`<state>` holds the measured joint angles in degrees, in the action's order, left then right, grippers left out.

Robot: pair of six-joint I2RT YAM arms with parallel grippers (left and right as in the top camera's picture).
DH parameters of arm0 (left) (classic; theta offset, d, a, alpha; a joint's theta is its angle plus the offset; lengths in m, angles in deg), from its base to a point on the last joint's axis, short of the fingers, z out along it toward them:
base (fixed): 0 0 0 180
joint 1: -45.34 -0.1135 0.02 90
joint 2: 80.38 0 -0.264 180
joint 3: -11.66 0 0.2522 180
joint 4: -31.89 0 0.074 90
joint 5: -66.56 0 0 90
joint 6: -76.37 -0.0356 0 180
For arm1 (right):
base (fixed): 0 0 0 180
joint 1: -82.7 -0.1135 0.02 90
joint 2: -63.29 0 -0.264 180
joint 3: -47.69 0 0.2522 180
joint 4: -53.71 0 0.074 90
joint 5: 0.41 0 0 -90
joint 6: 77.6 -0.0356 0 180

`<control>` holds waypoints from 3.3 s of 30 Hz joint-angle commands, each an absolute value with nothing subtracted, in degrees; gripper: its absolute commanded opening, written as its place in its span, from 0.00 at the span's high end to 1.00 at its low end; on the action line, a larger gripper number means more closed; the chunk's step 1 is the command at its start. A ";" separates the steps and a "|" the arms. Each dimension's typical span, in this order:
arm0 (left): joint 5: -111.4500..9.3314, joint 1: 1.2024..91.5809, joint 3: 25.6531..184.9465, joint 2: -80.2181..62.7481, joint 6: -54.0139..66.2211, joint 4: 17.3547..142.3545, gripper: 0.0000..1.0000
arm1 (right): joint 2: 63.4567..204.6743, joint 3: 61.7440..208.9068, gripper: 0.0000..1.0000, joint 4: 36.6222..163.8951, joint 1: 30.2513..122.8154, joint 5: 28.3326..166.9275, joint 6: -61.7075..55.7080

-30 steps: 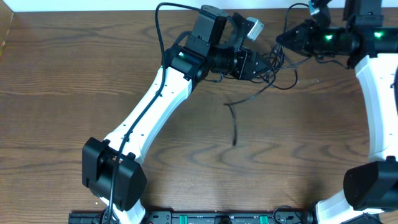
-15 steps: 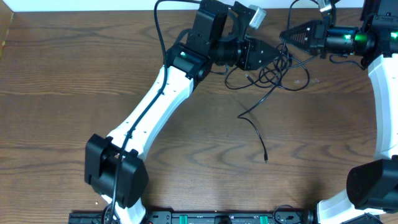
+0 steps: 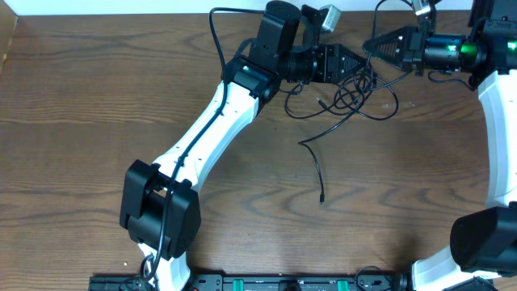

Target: Untangle cables

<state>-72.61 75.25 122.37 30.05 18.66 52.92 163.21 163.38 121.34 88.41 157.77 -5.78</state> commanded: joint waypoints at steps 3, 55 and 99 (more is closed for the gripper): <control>-72.26 75.93 122.48 31.45 20.32 55.25 0.56 | 162.97 163.79 0.99 121.03 88.52 160.04 -4.70; -33.20 70.38 122.39 11.43 0.43 82.99 0.78 | 163.76 163.73 0.67 134.58 93.44 113.90 1.85; -33.46 63.76 122.39 43.62 -13.38 86.75 0.76 | 163.76 163.27 0.27 136.03 92.98 109.18 3.32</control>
<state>-34.51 62.49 122.41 42.97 -12.51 86.07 163.23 163.38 135.83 93.33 109.36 2.42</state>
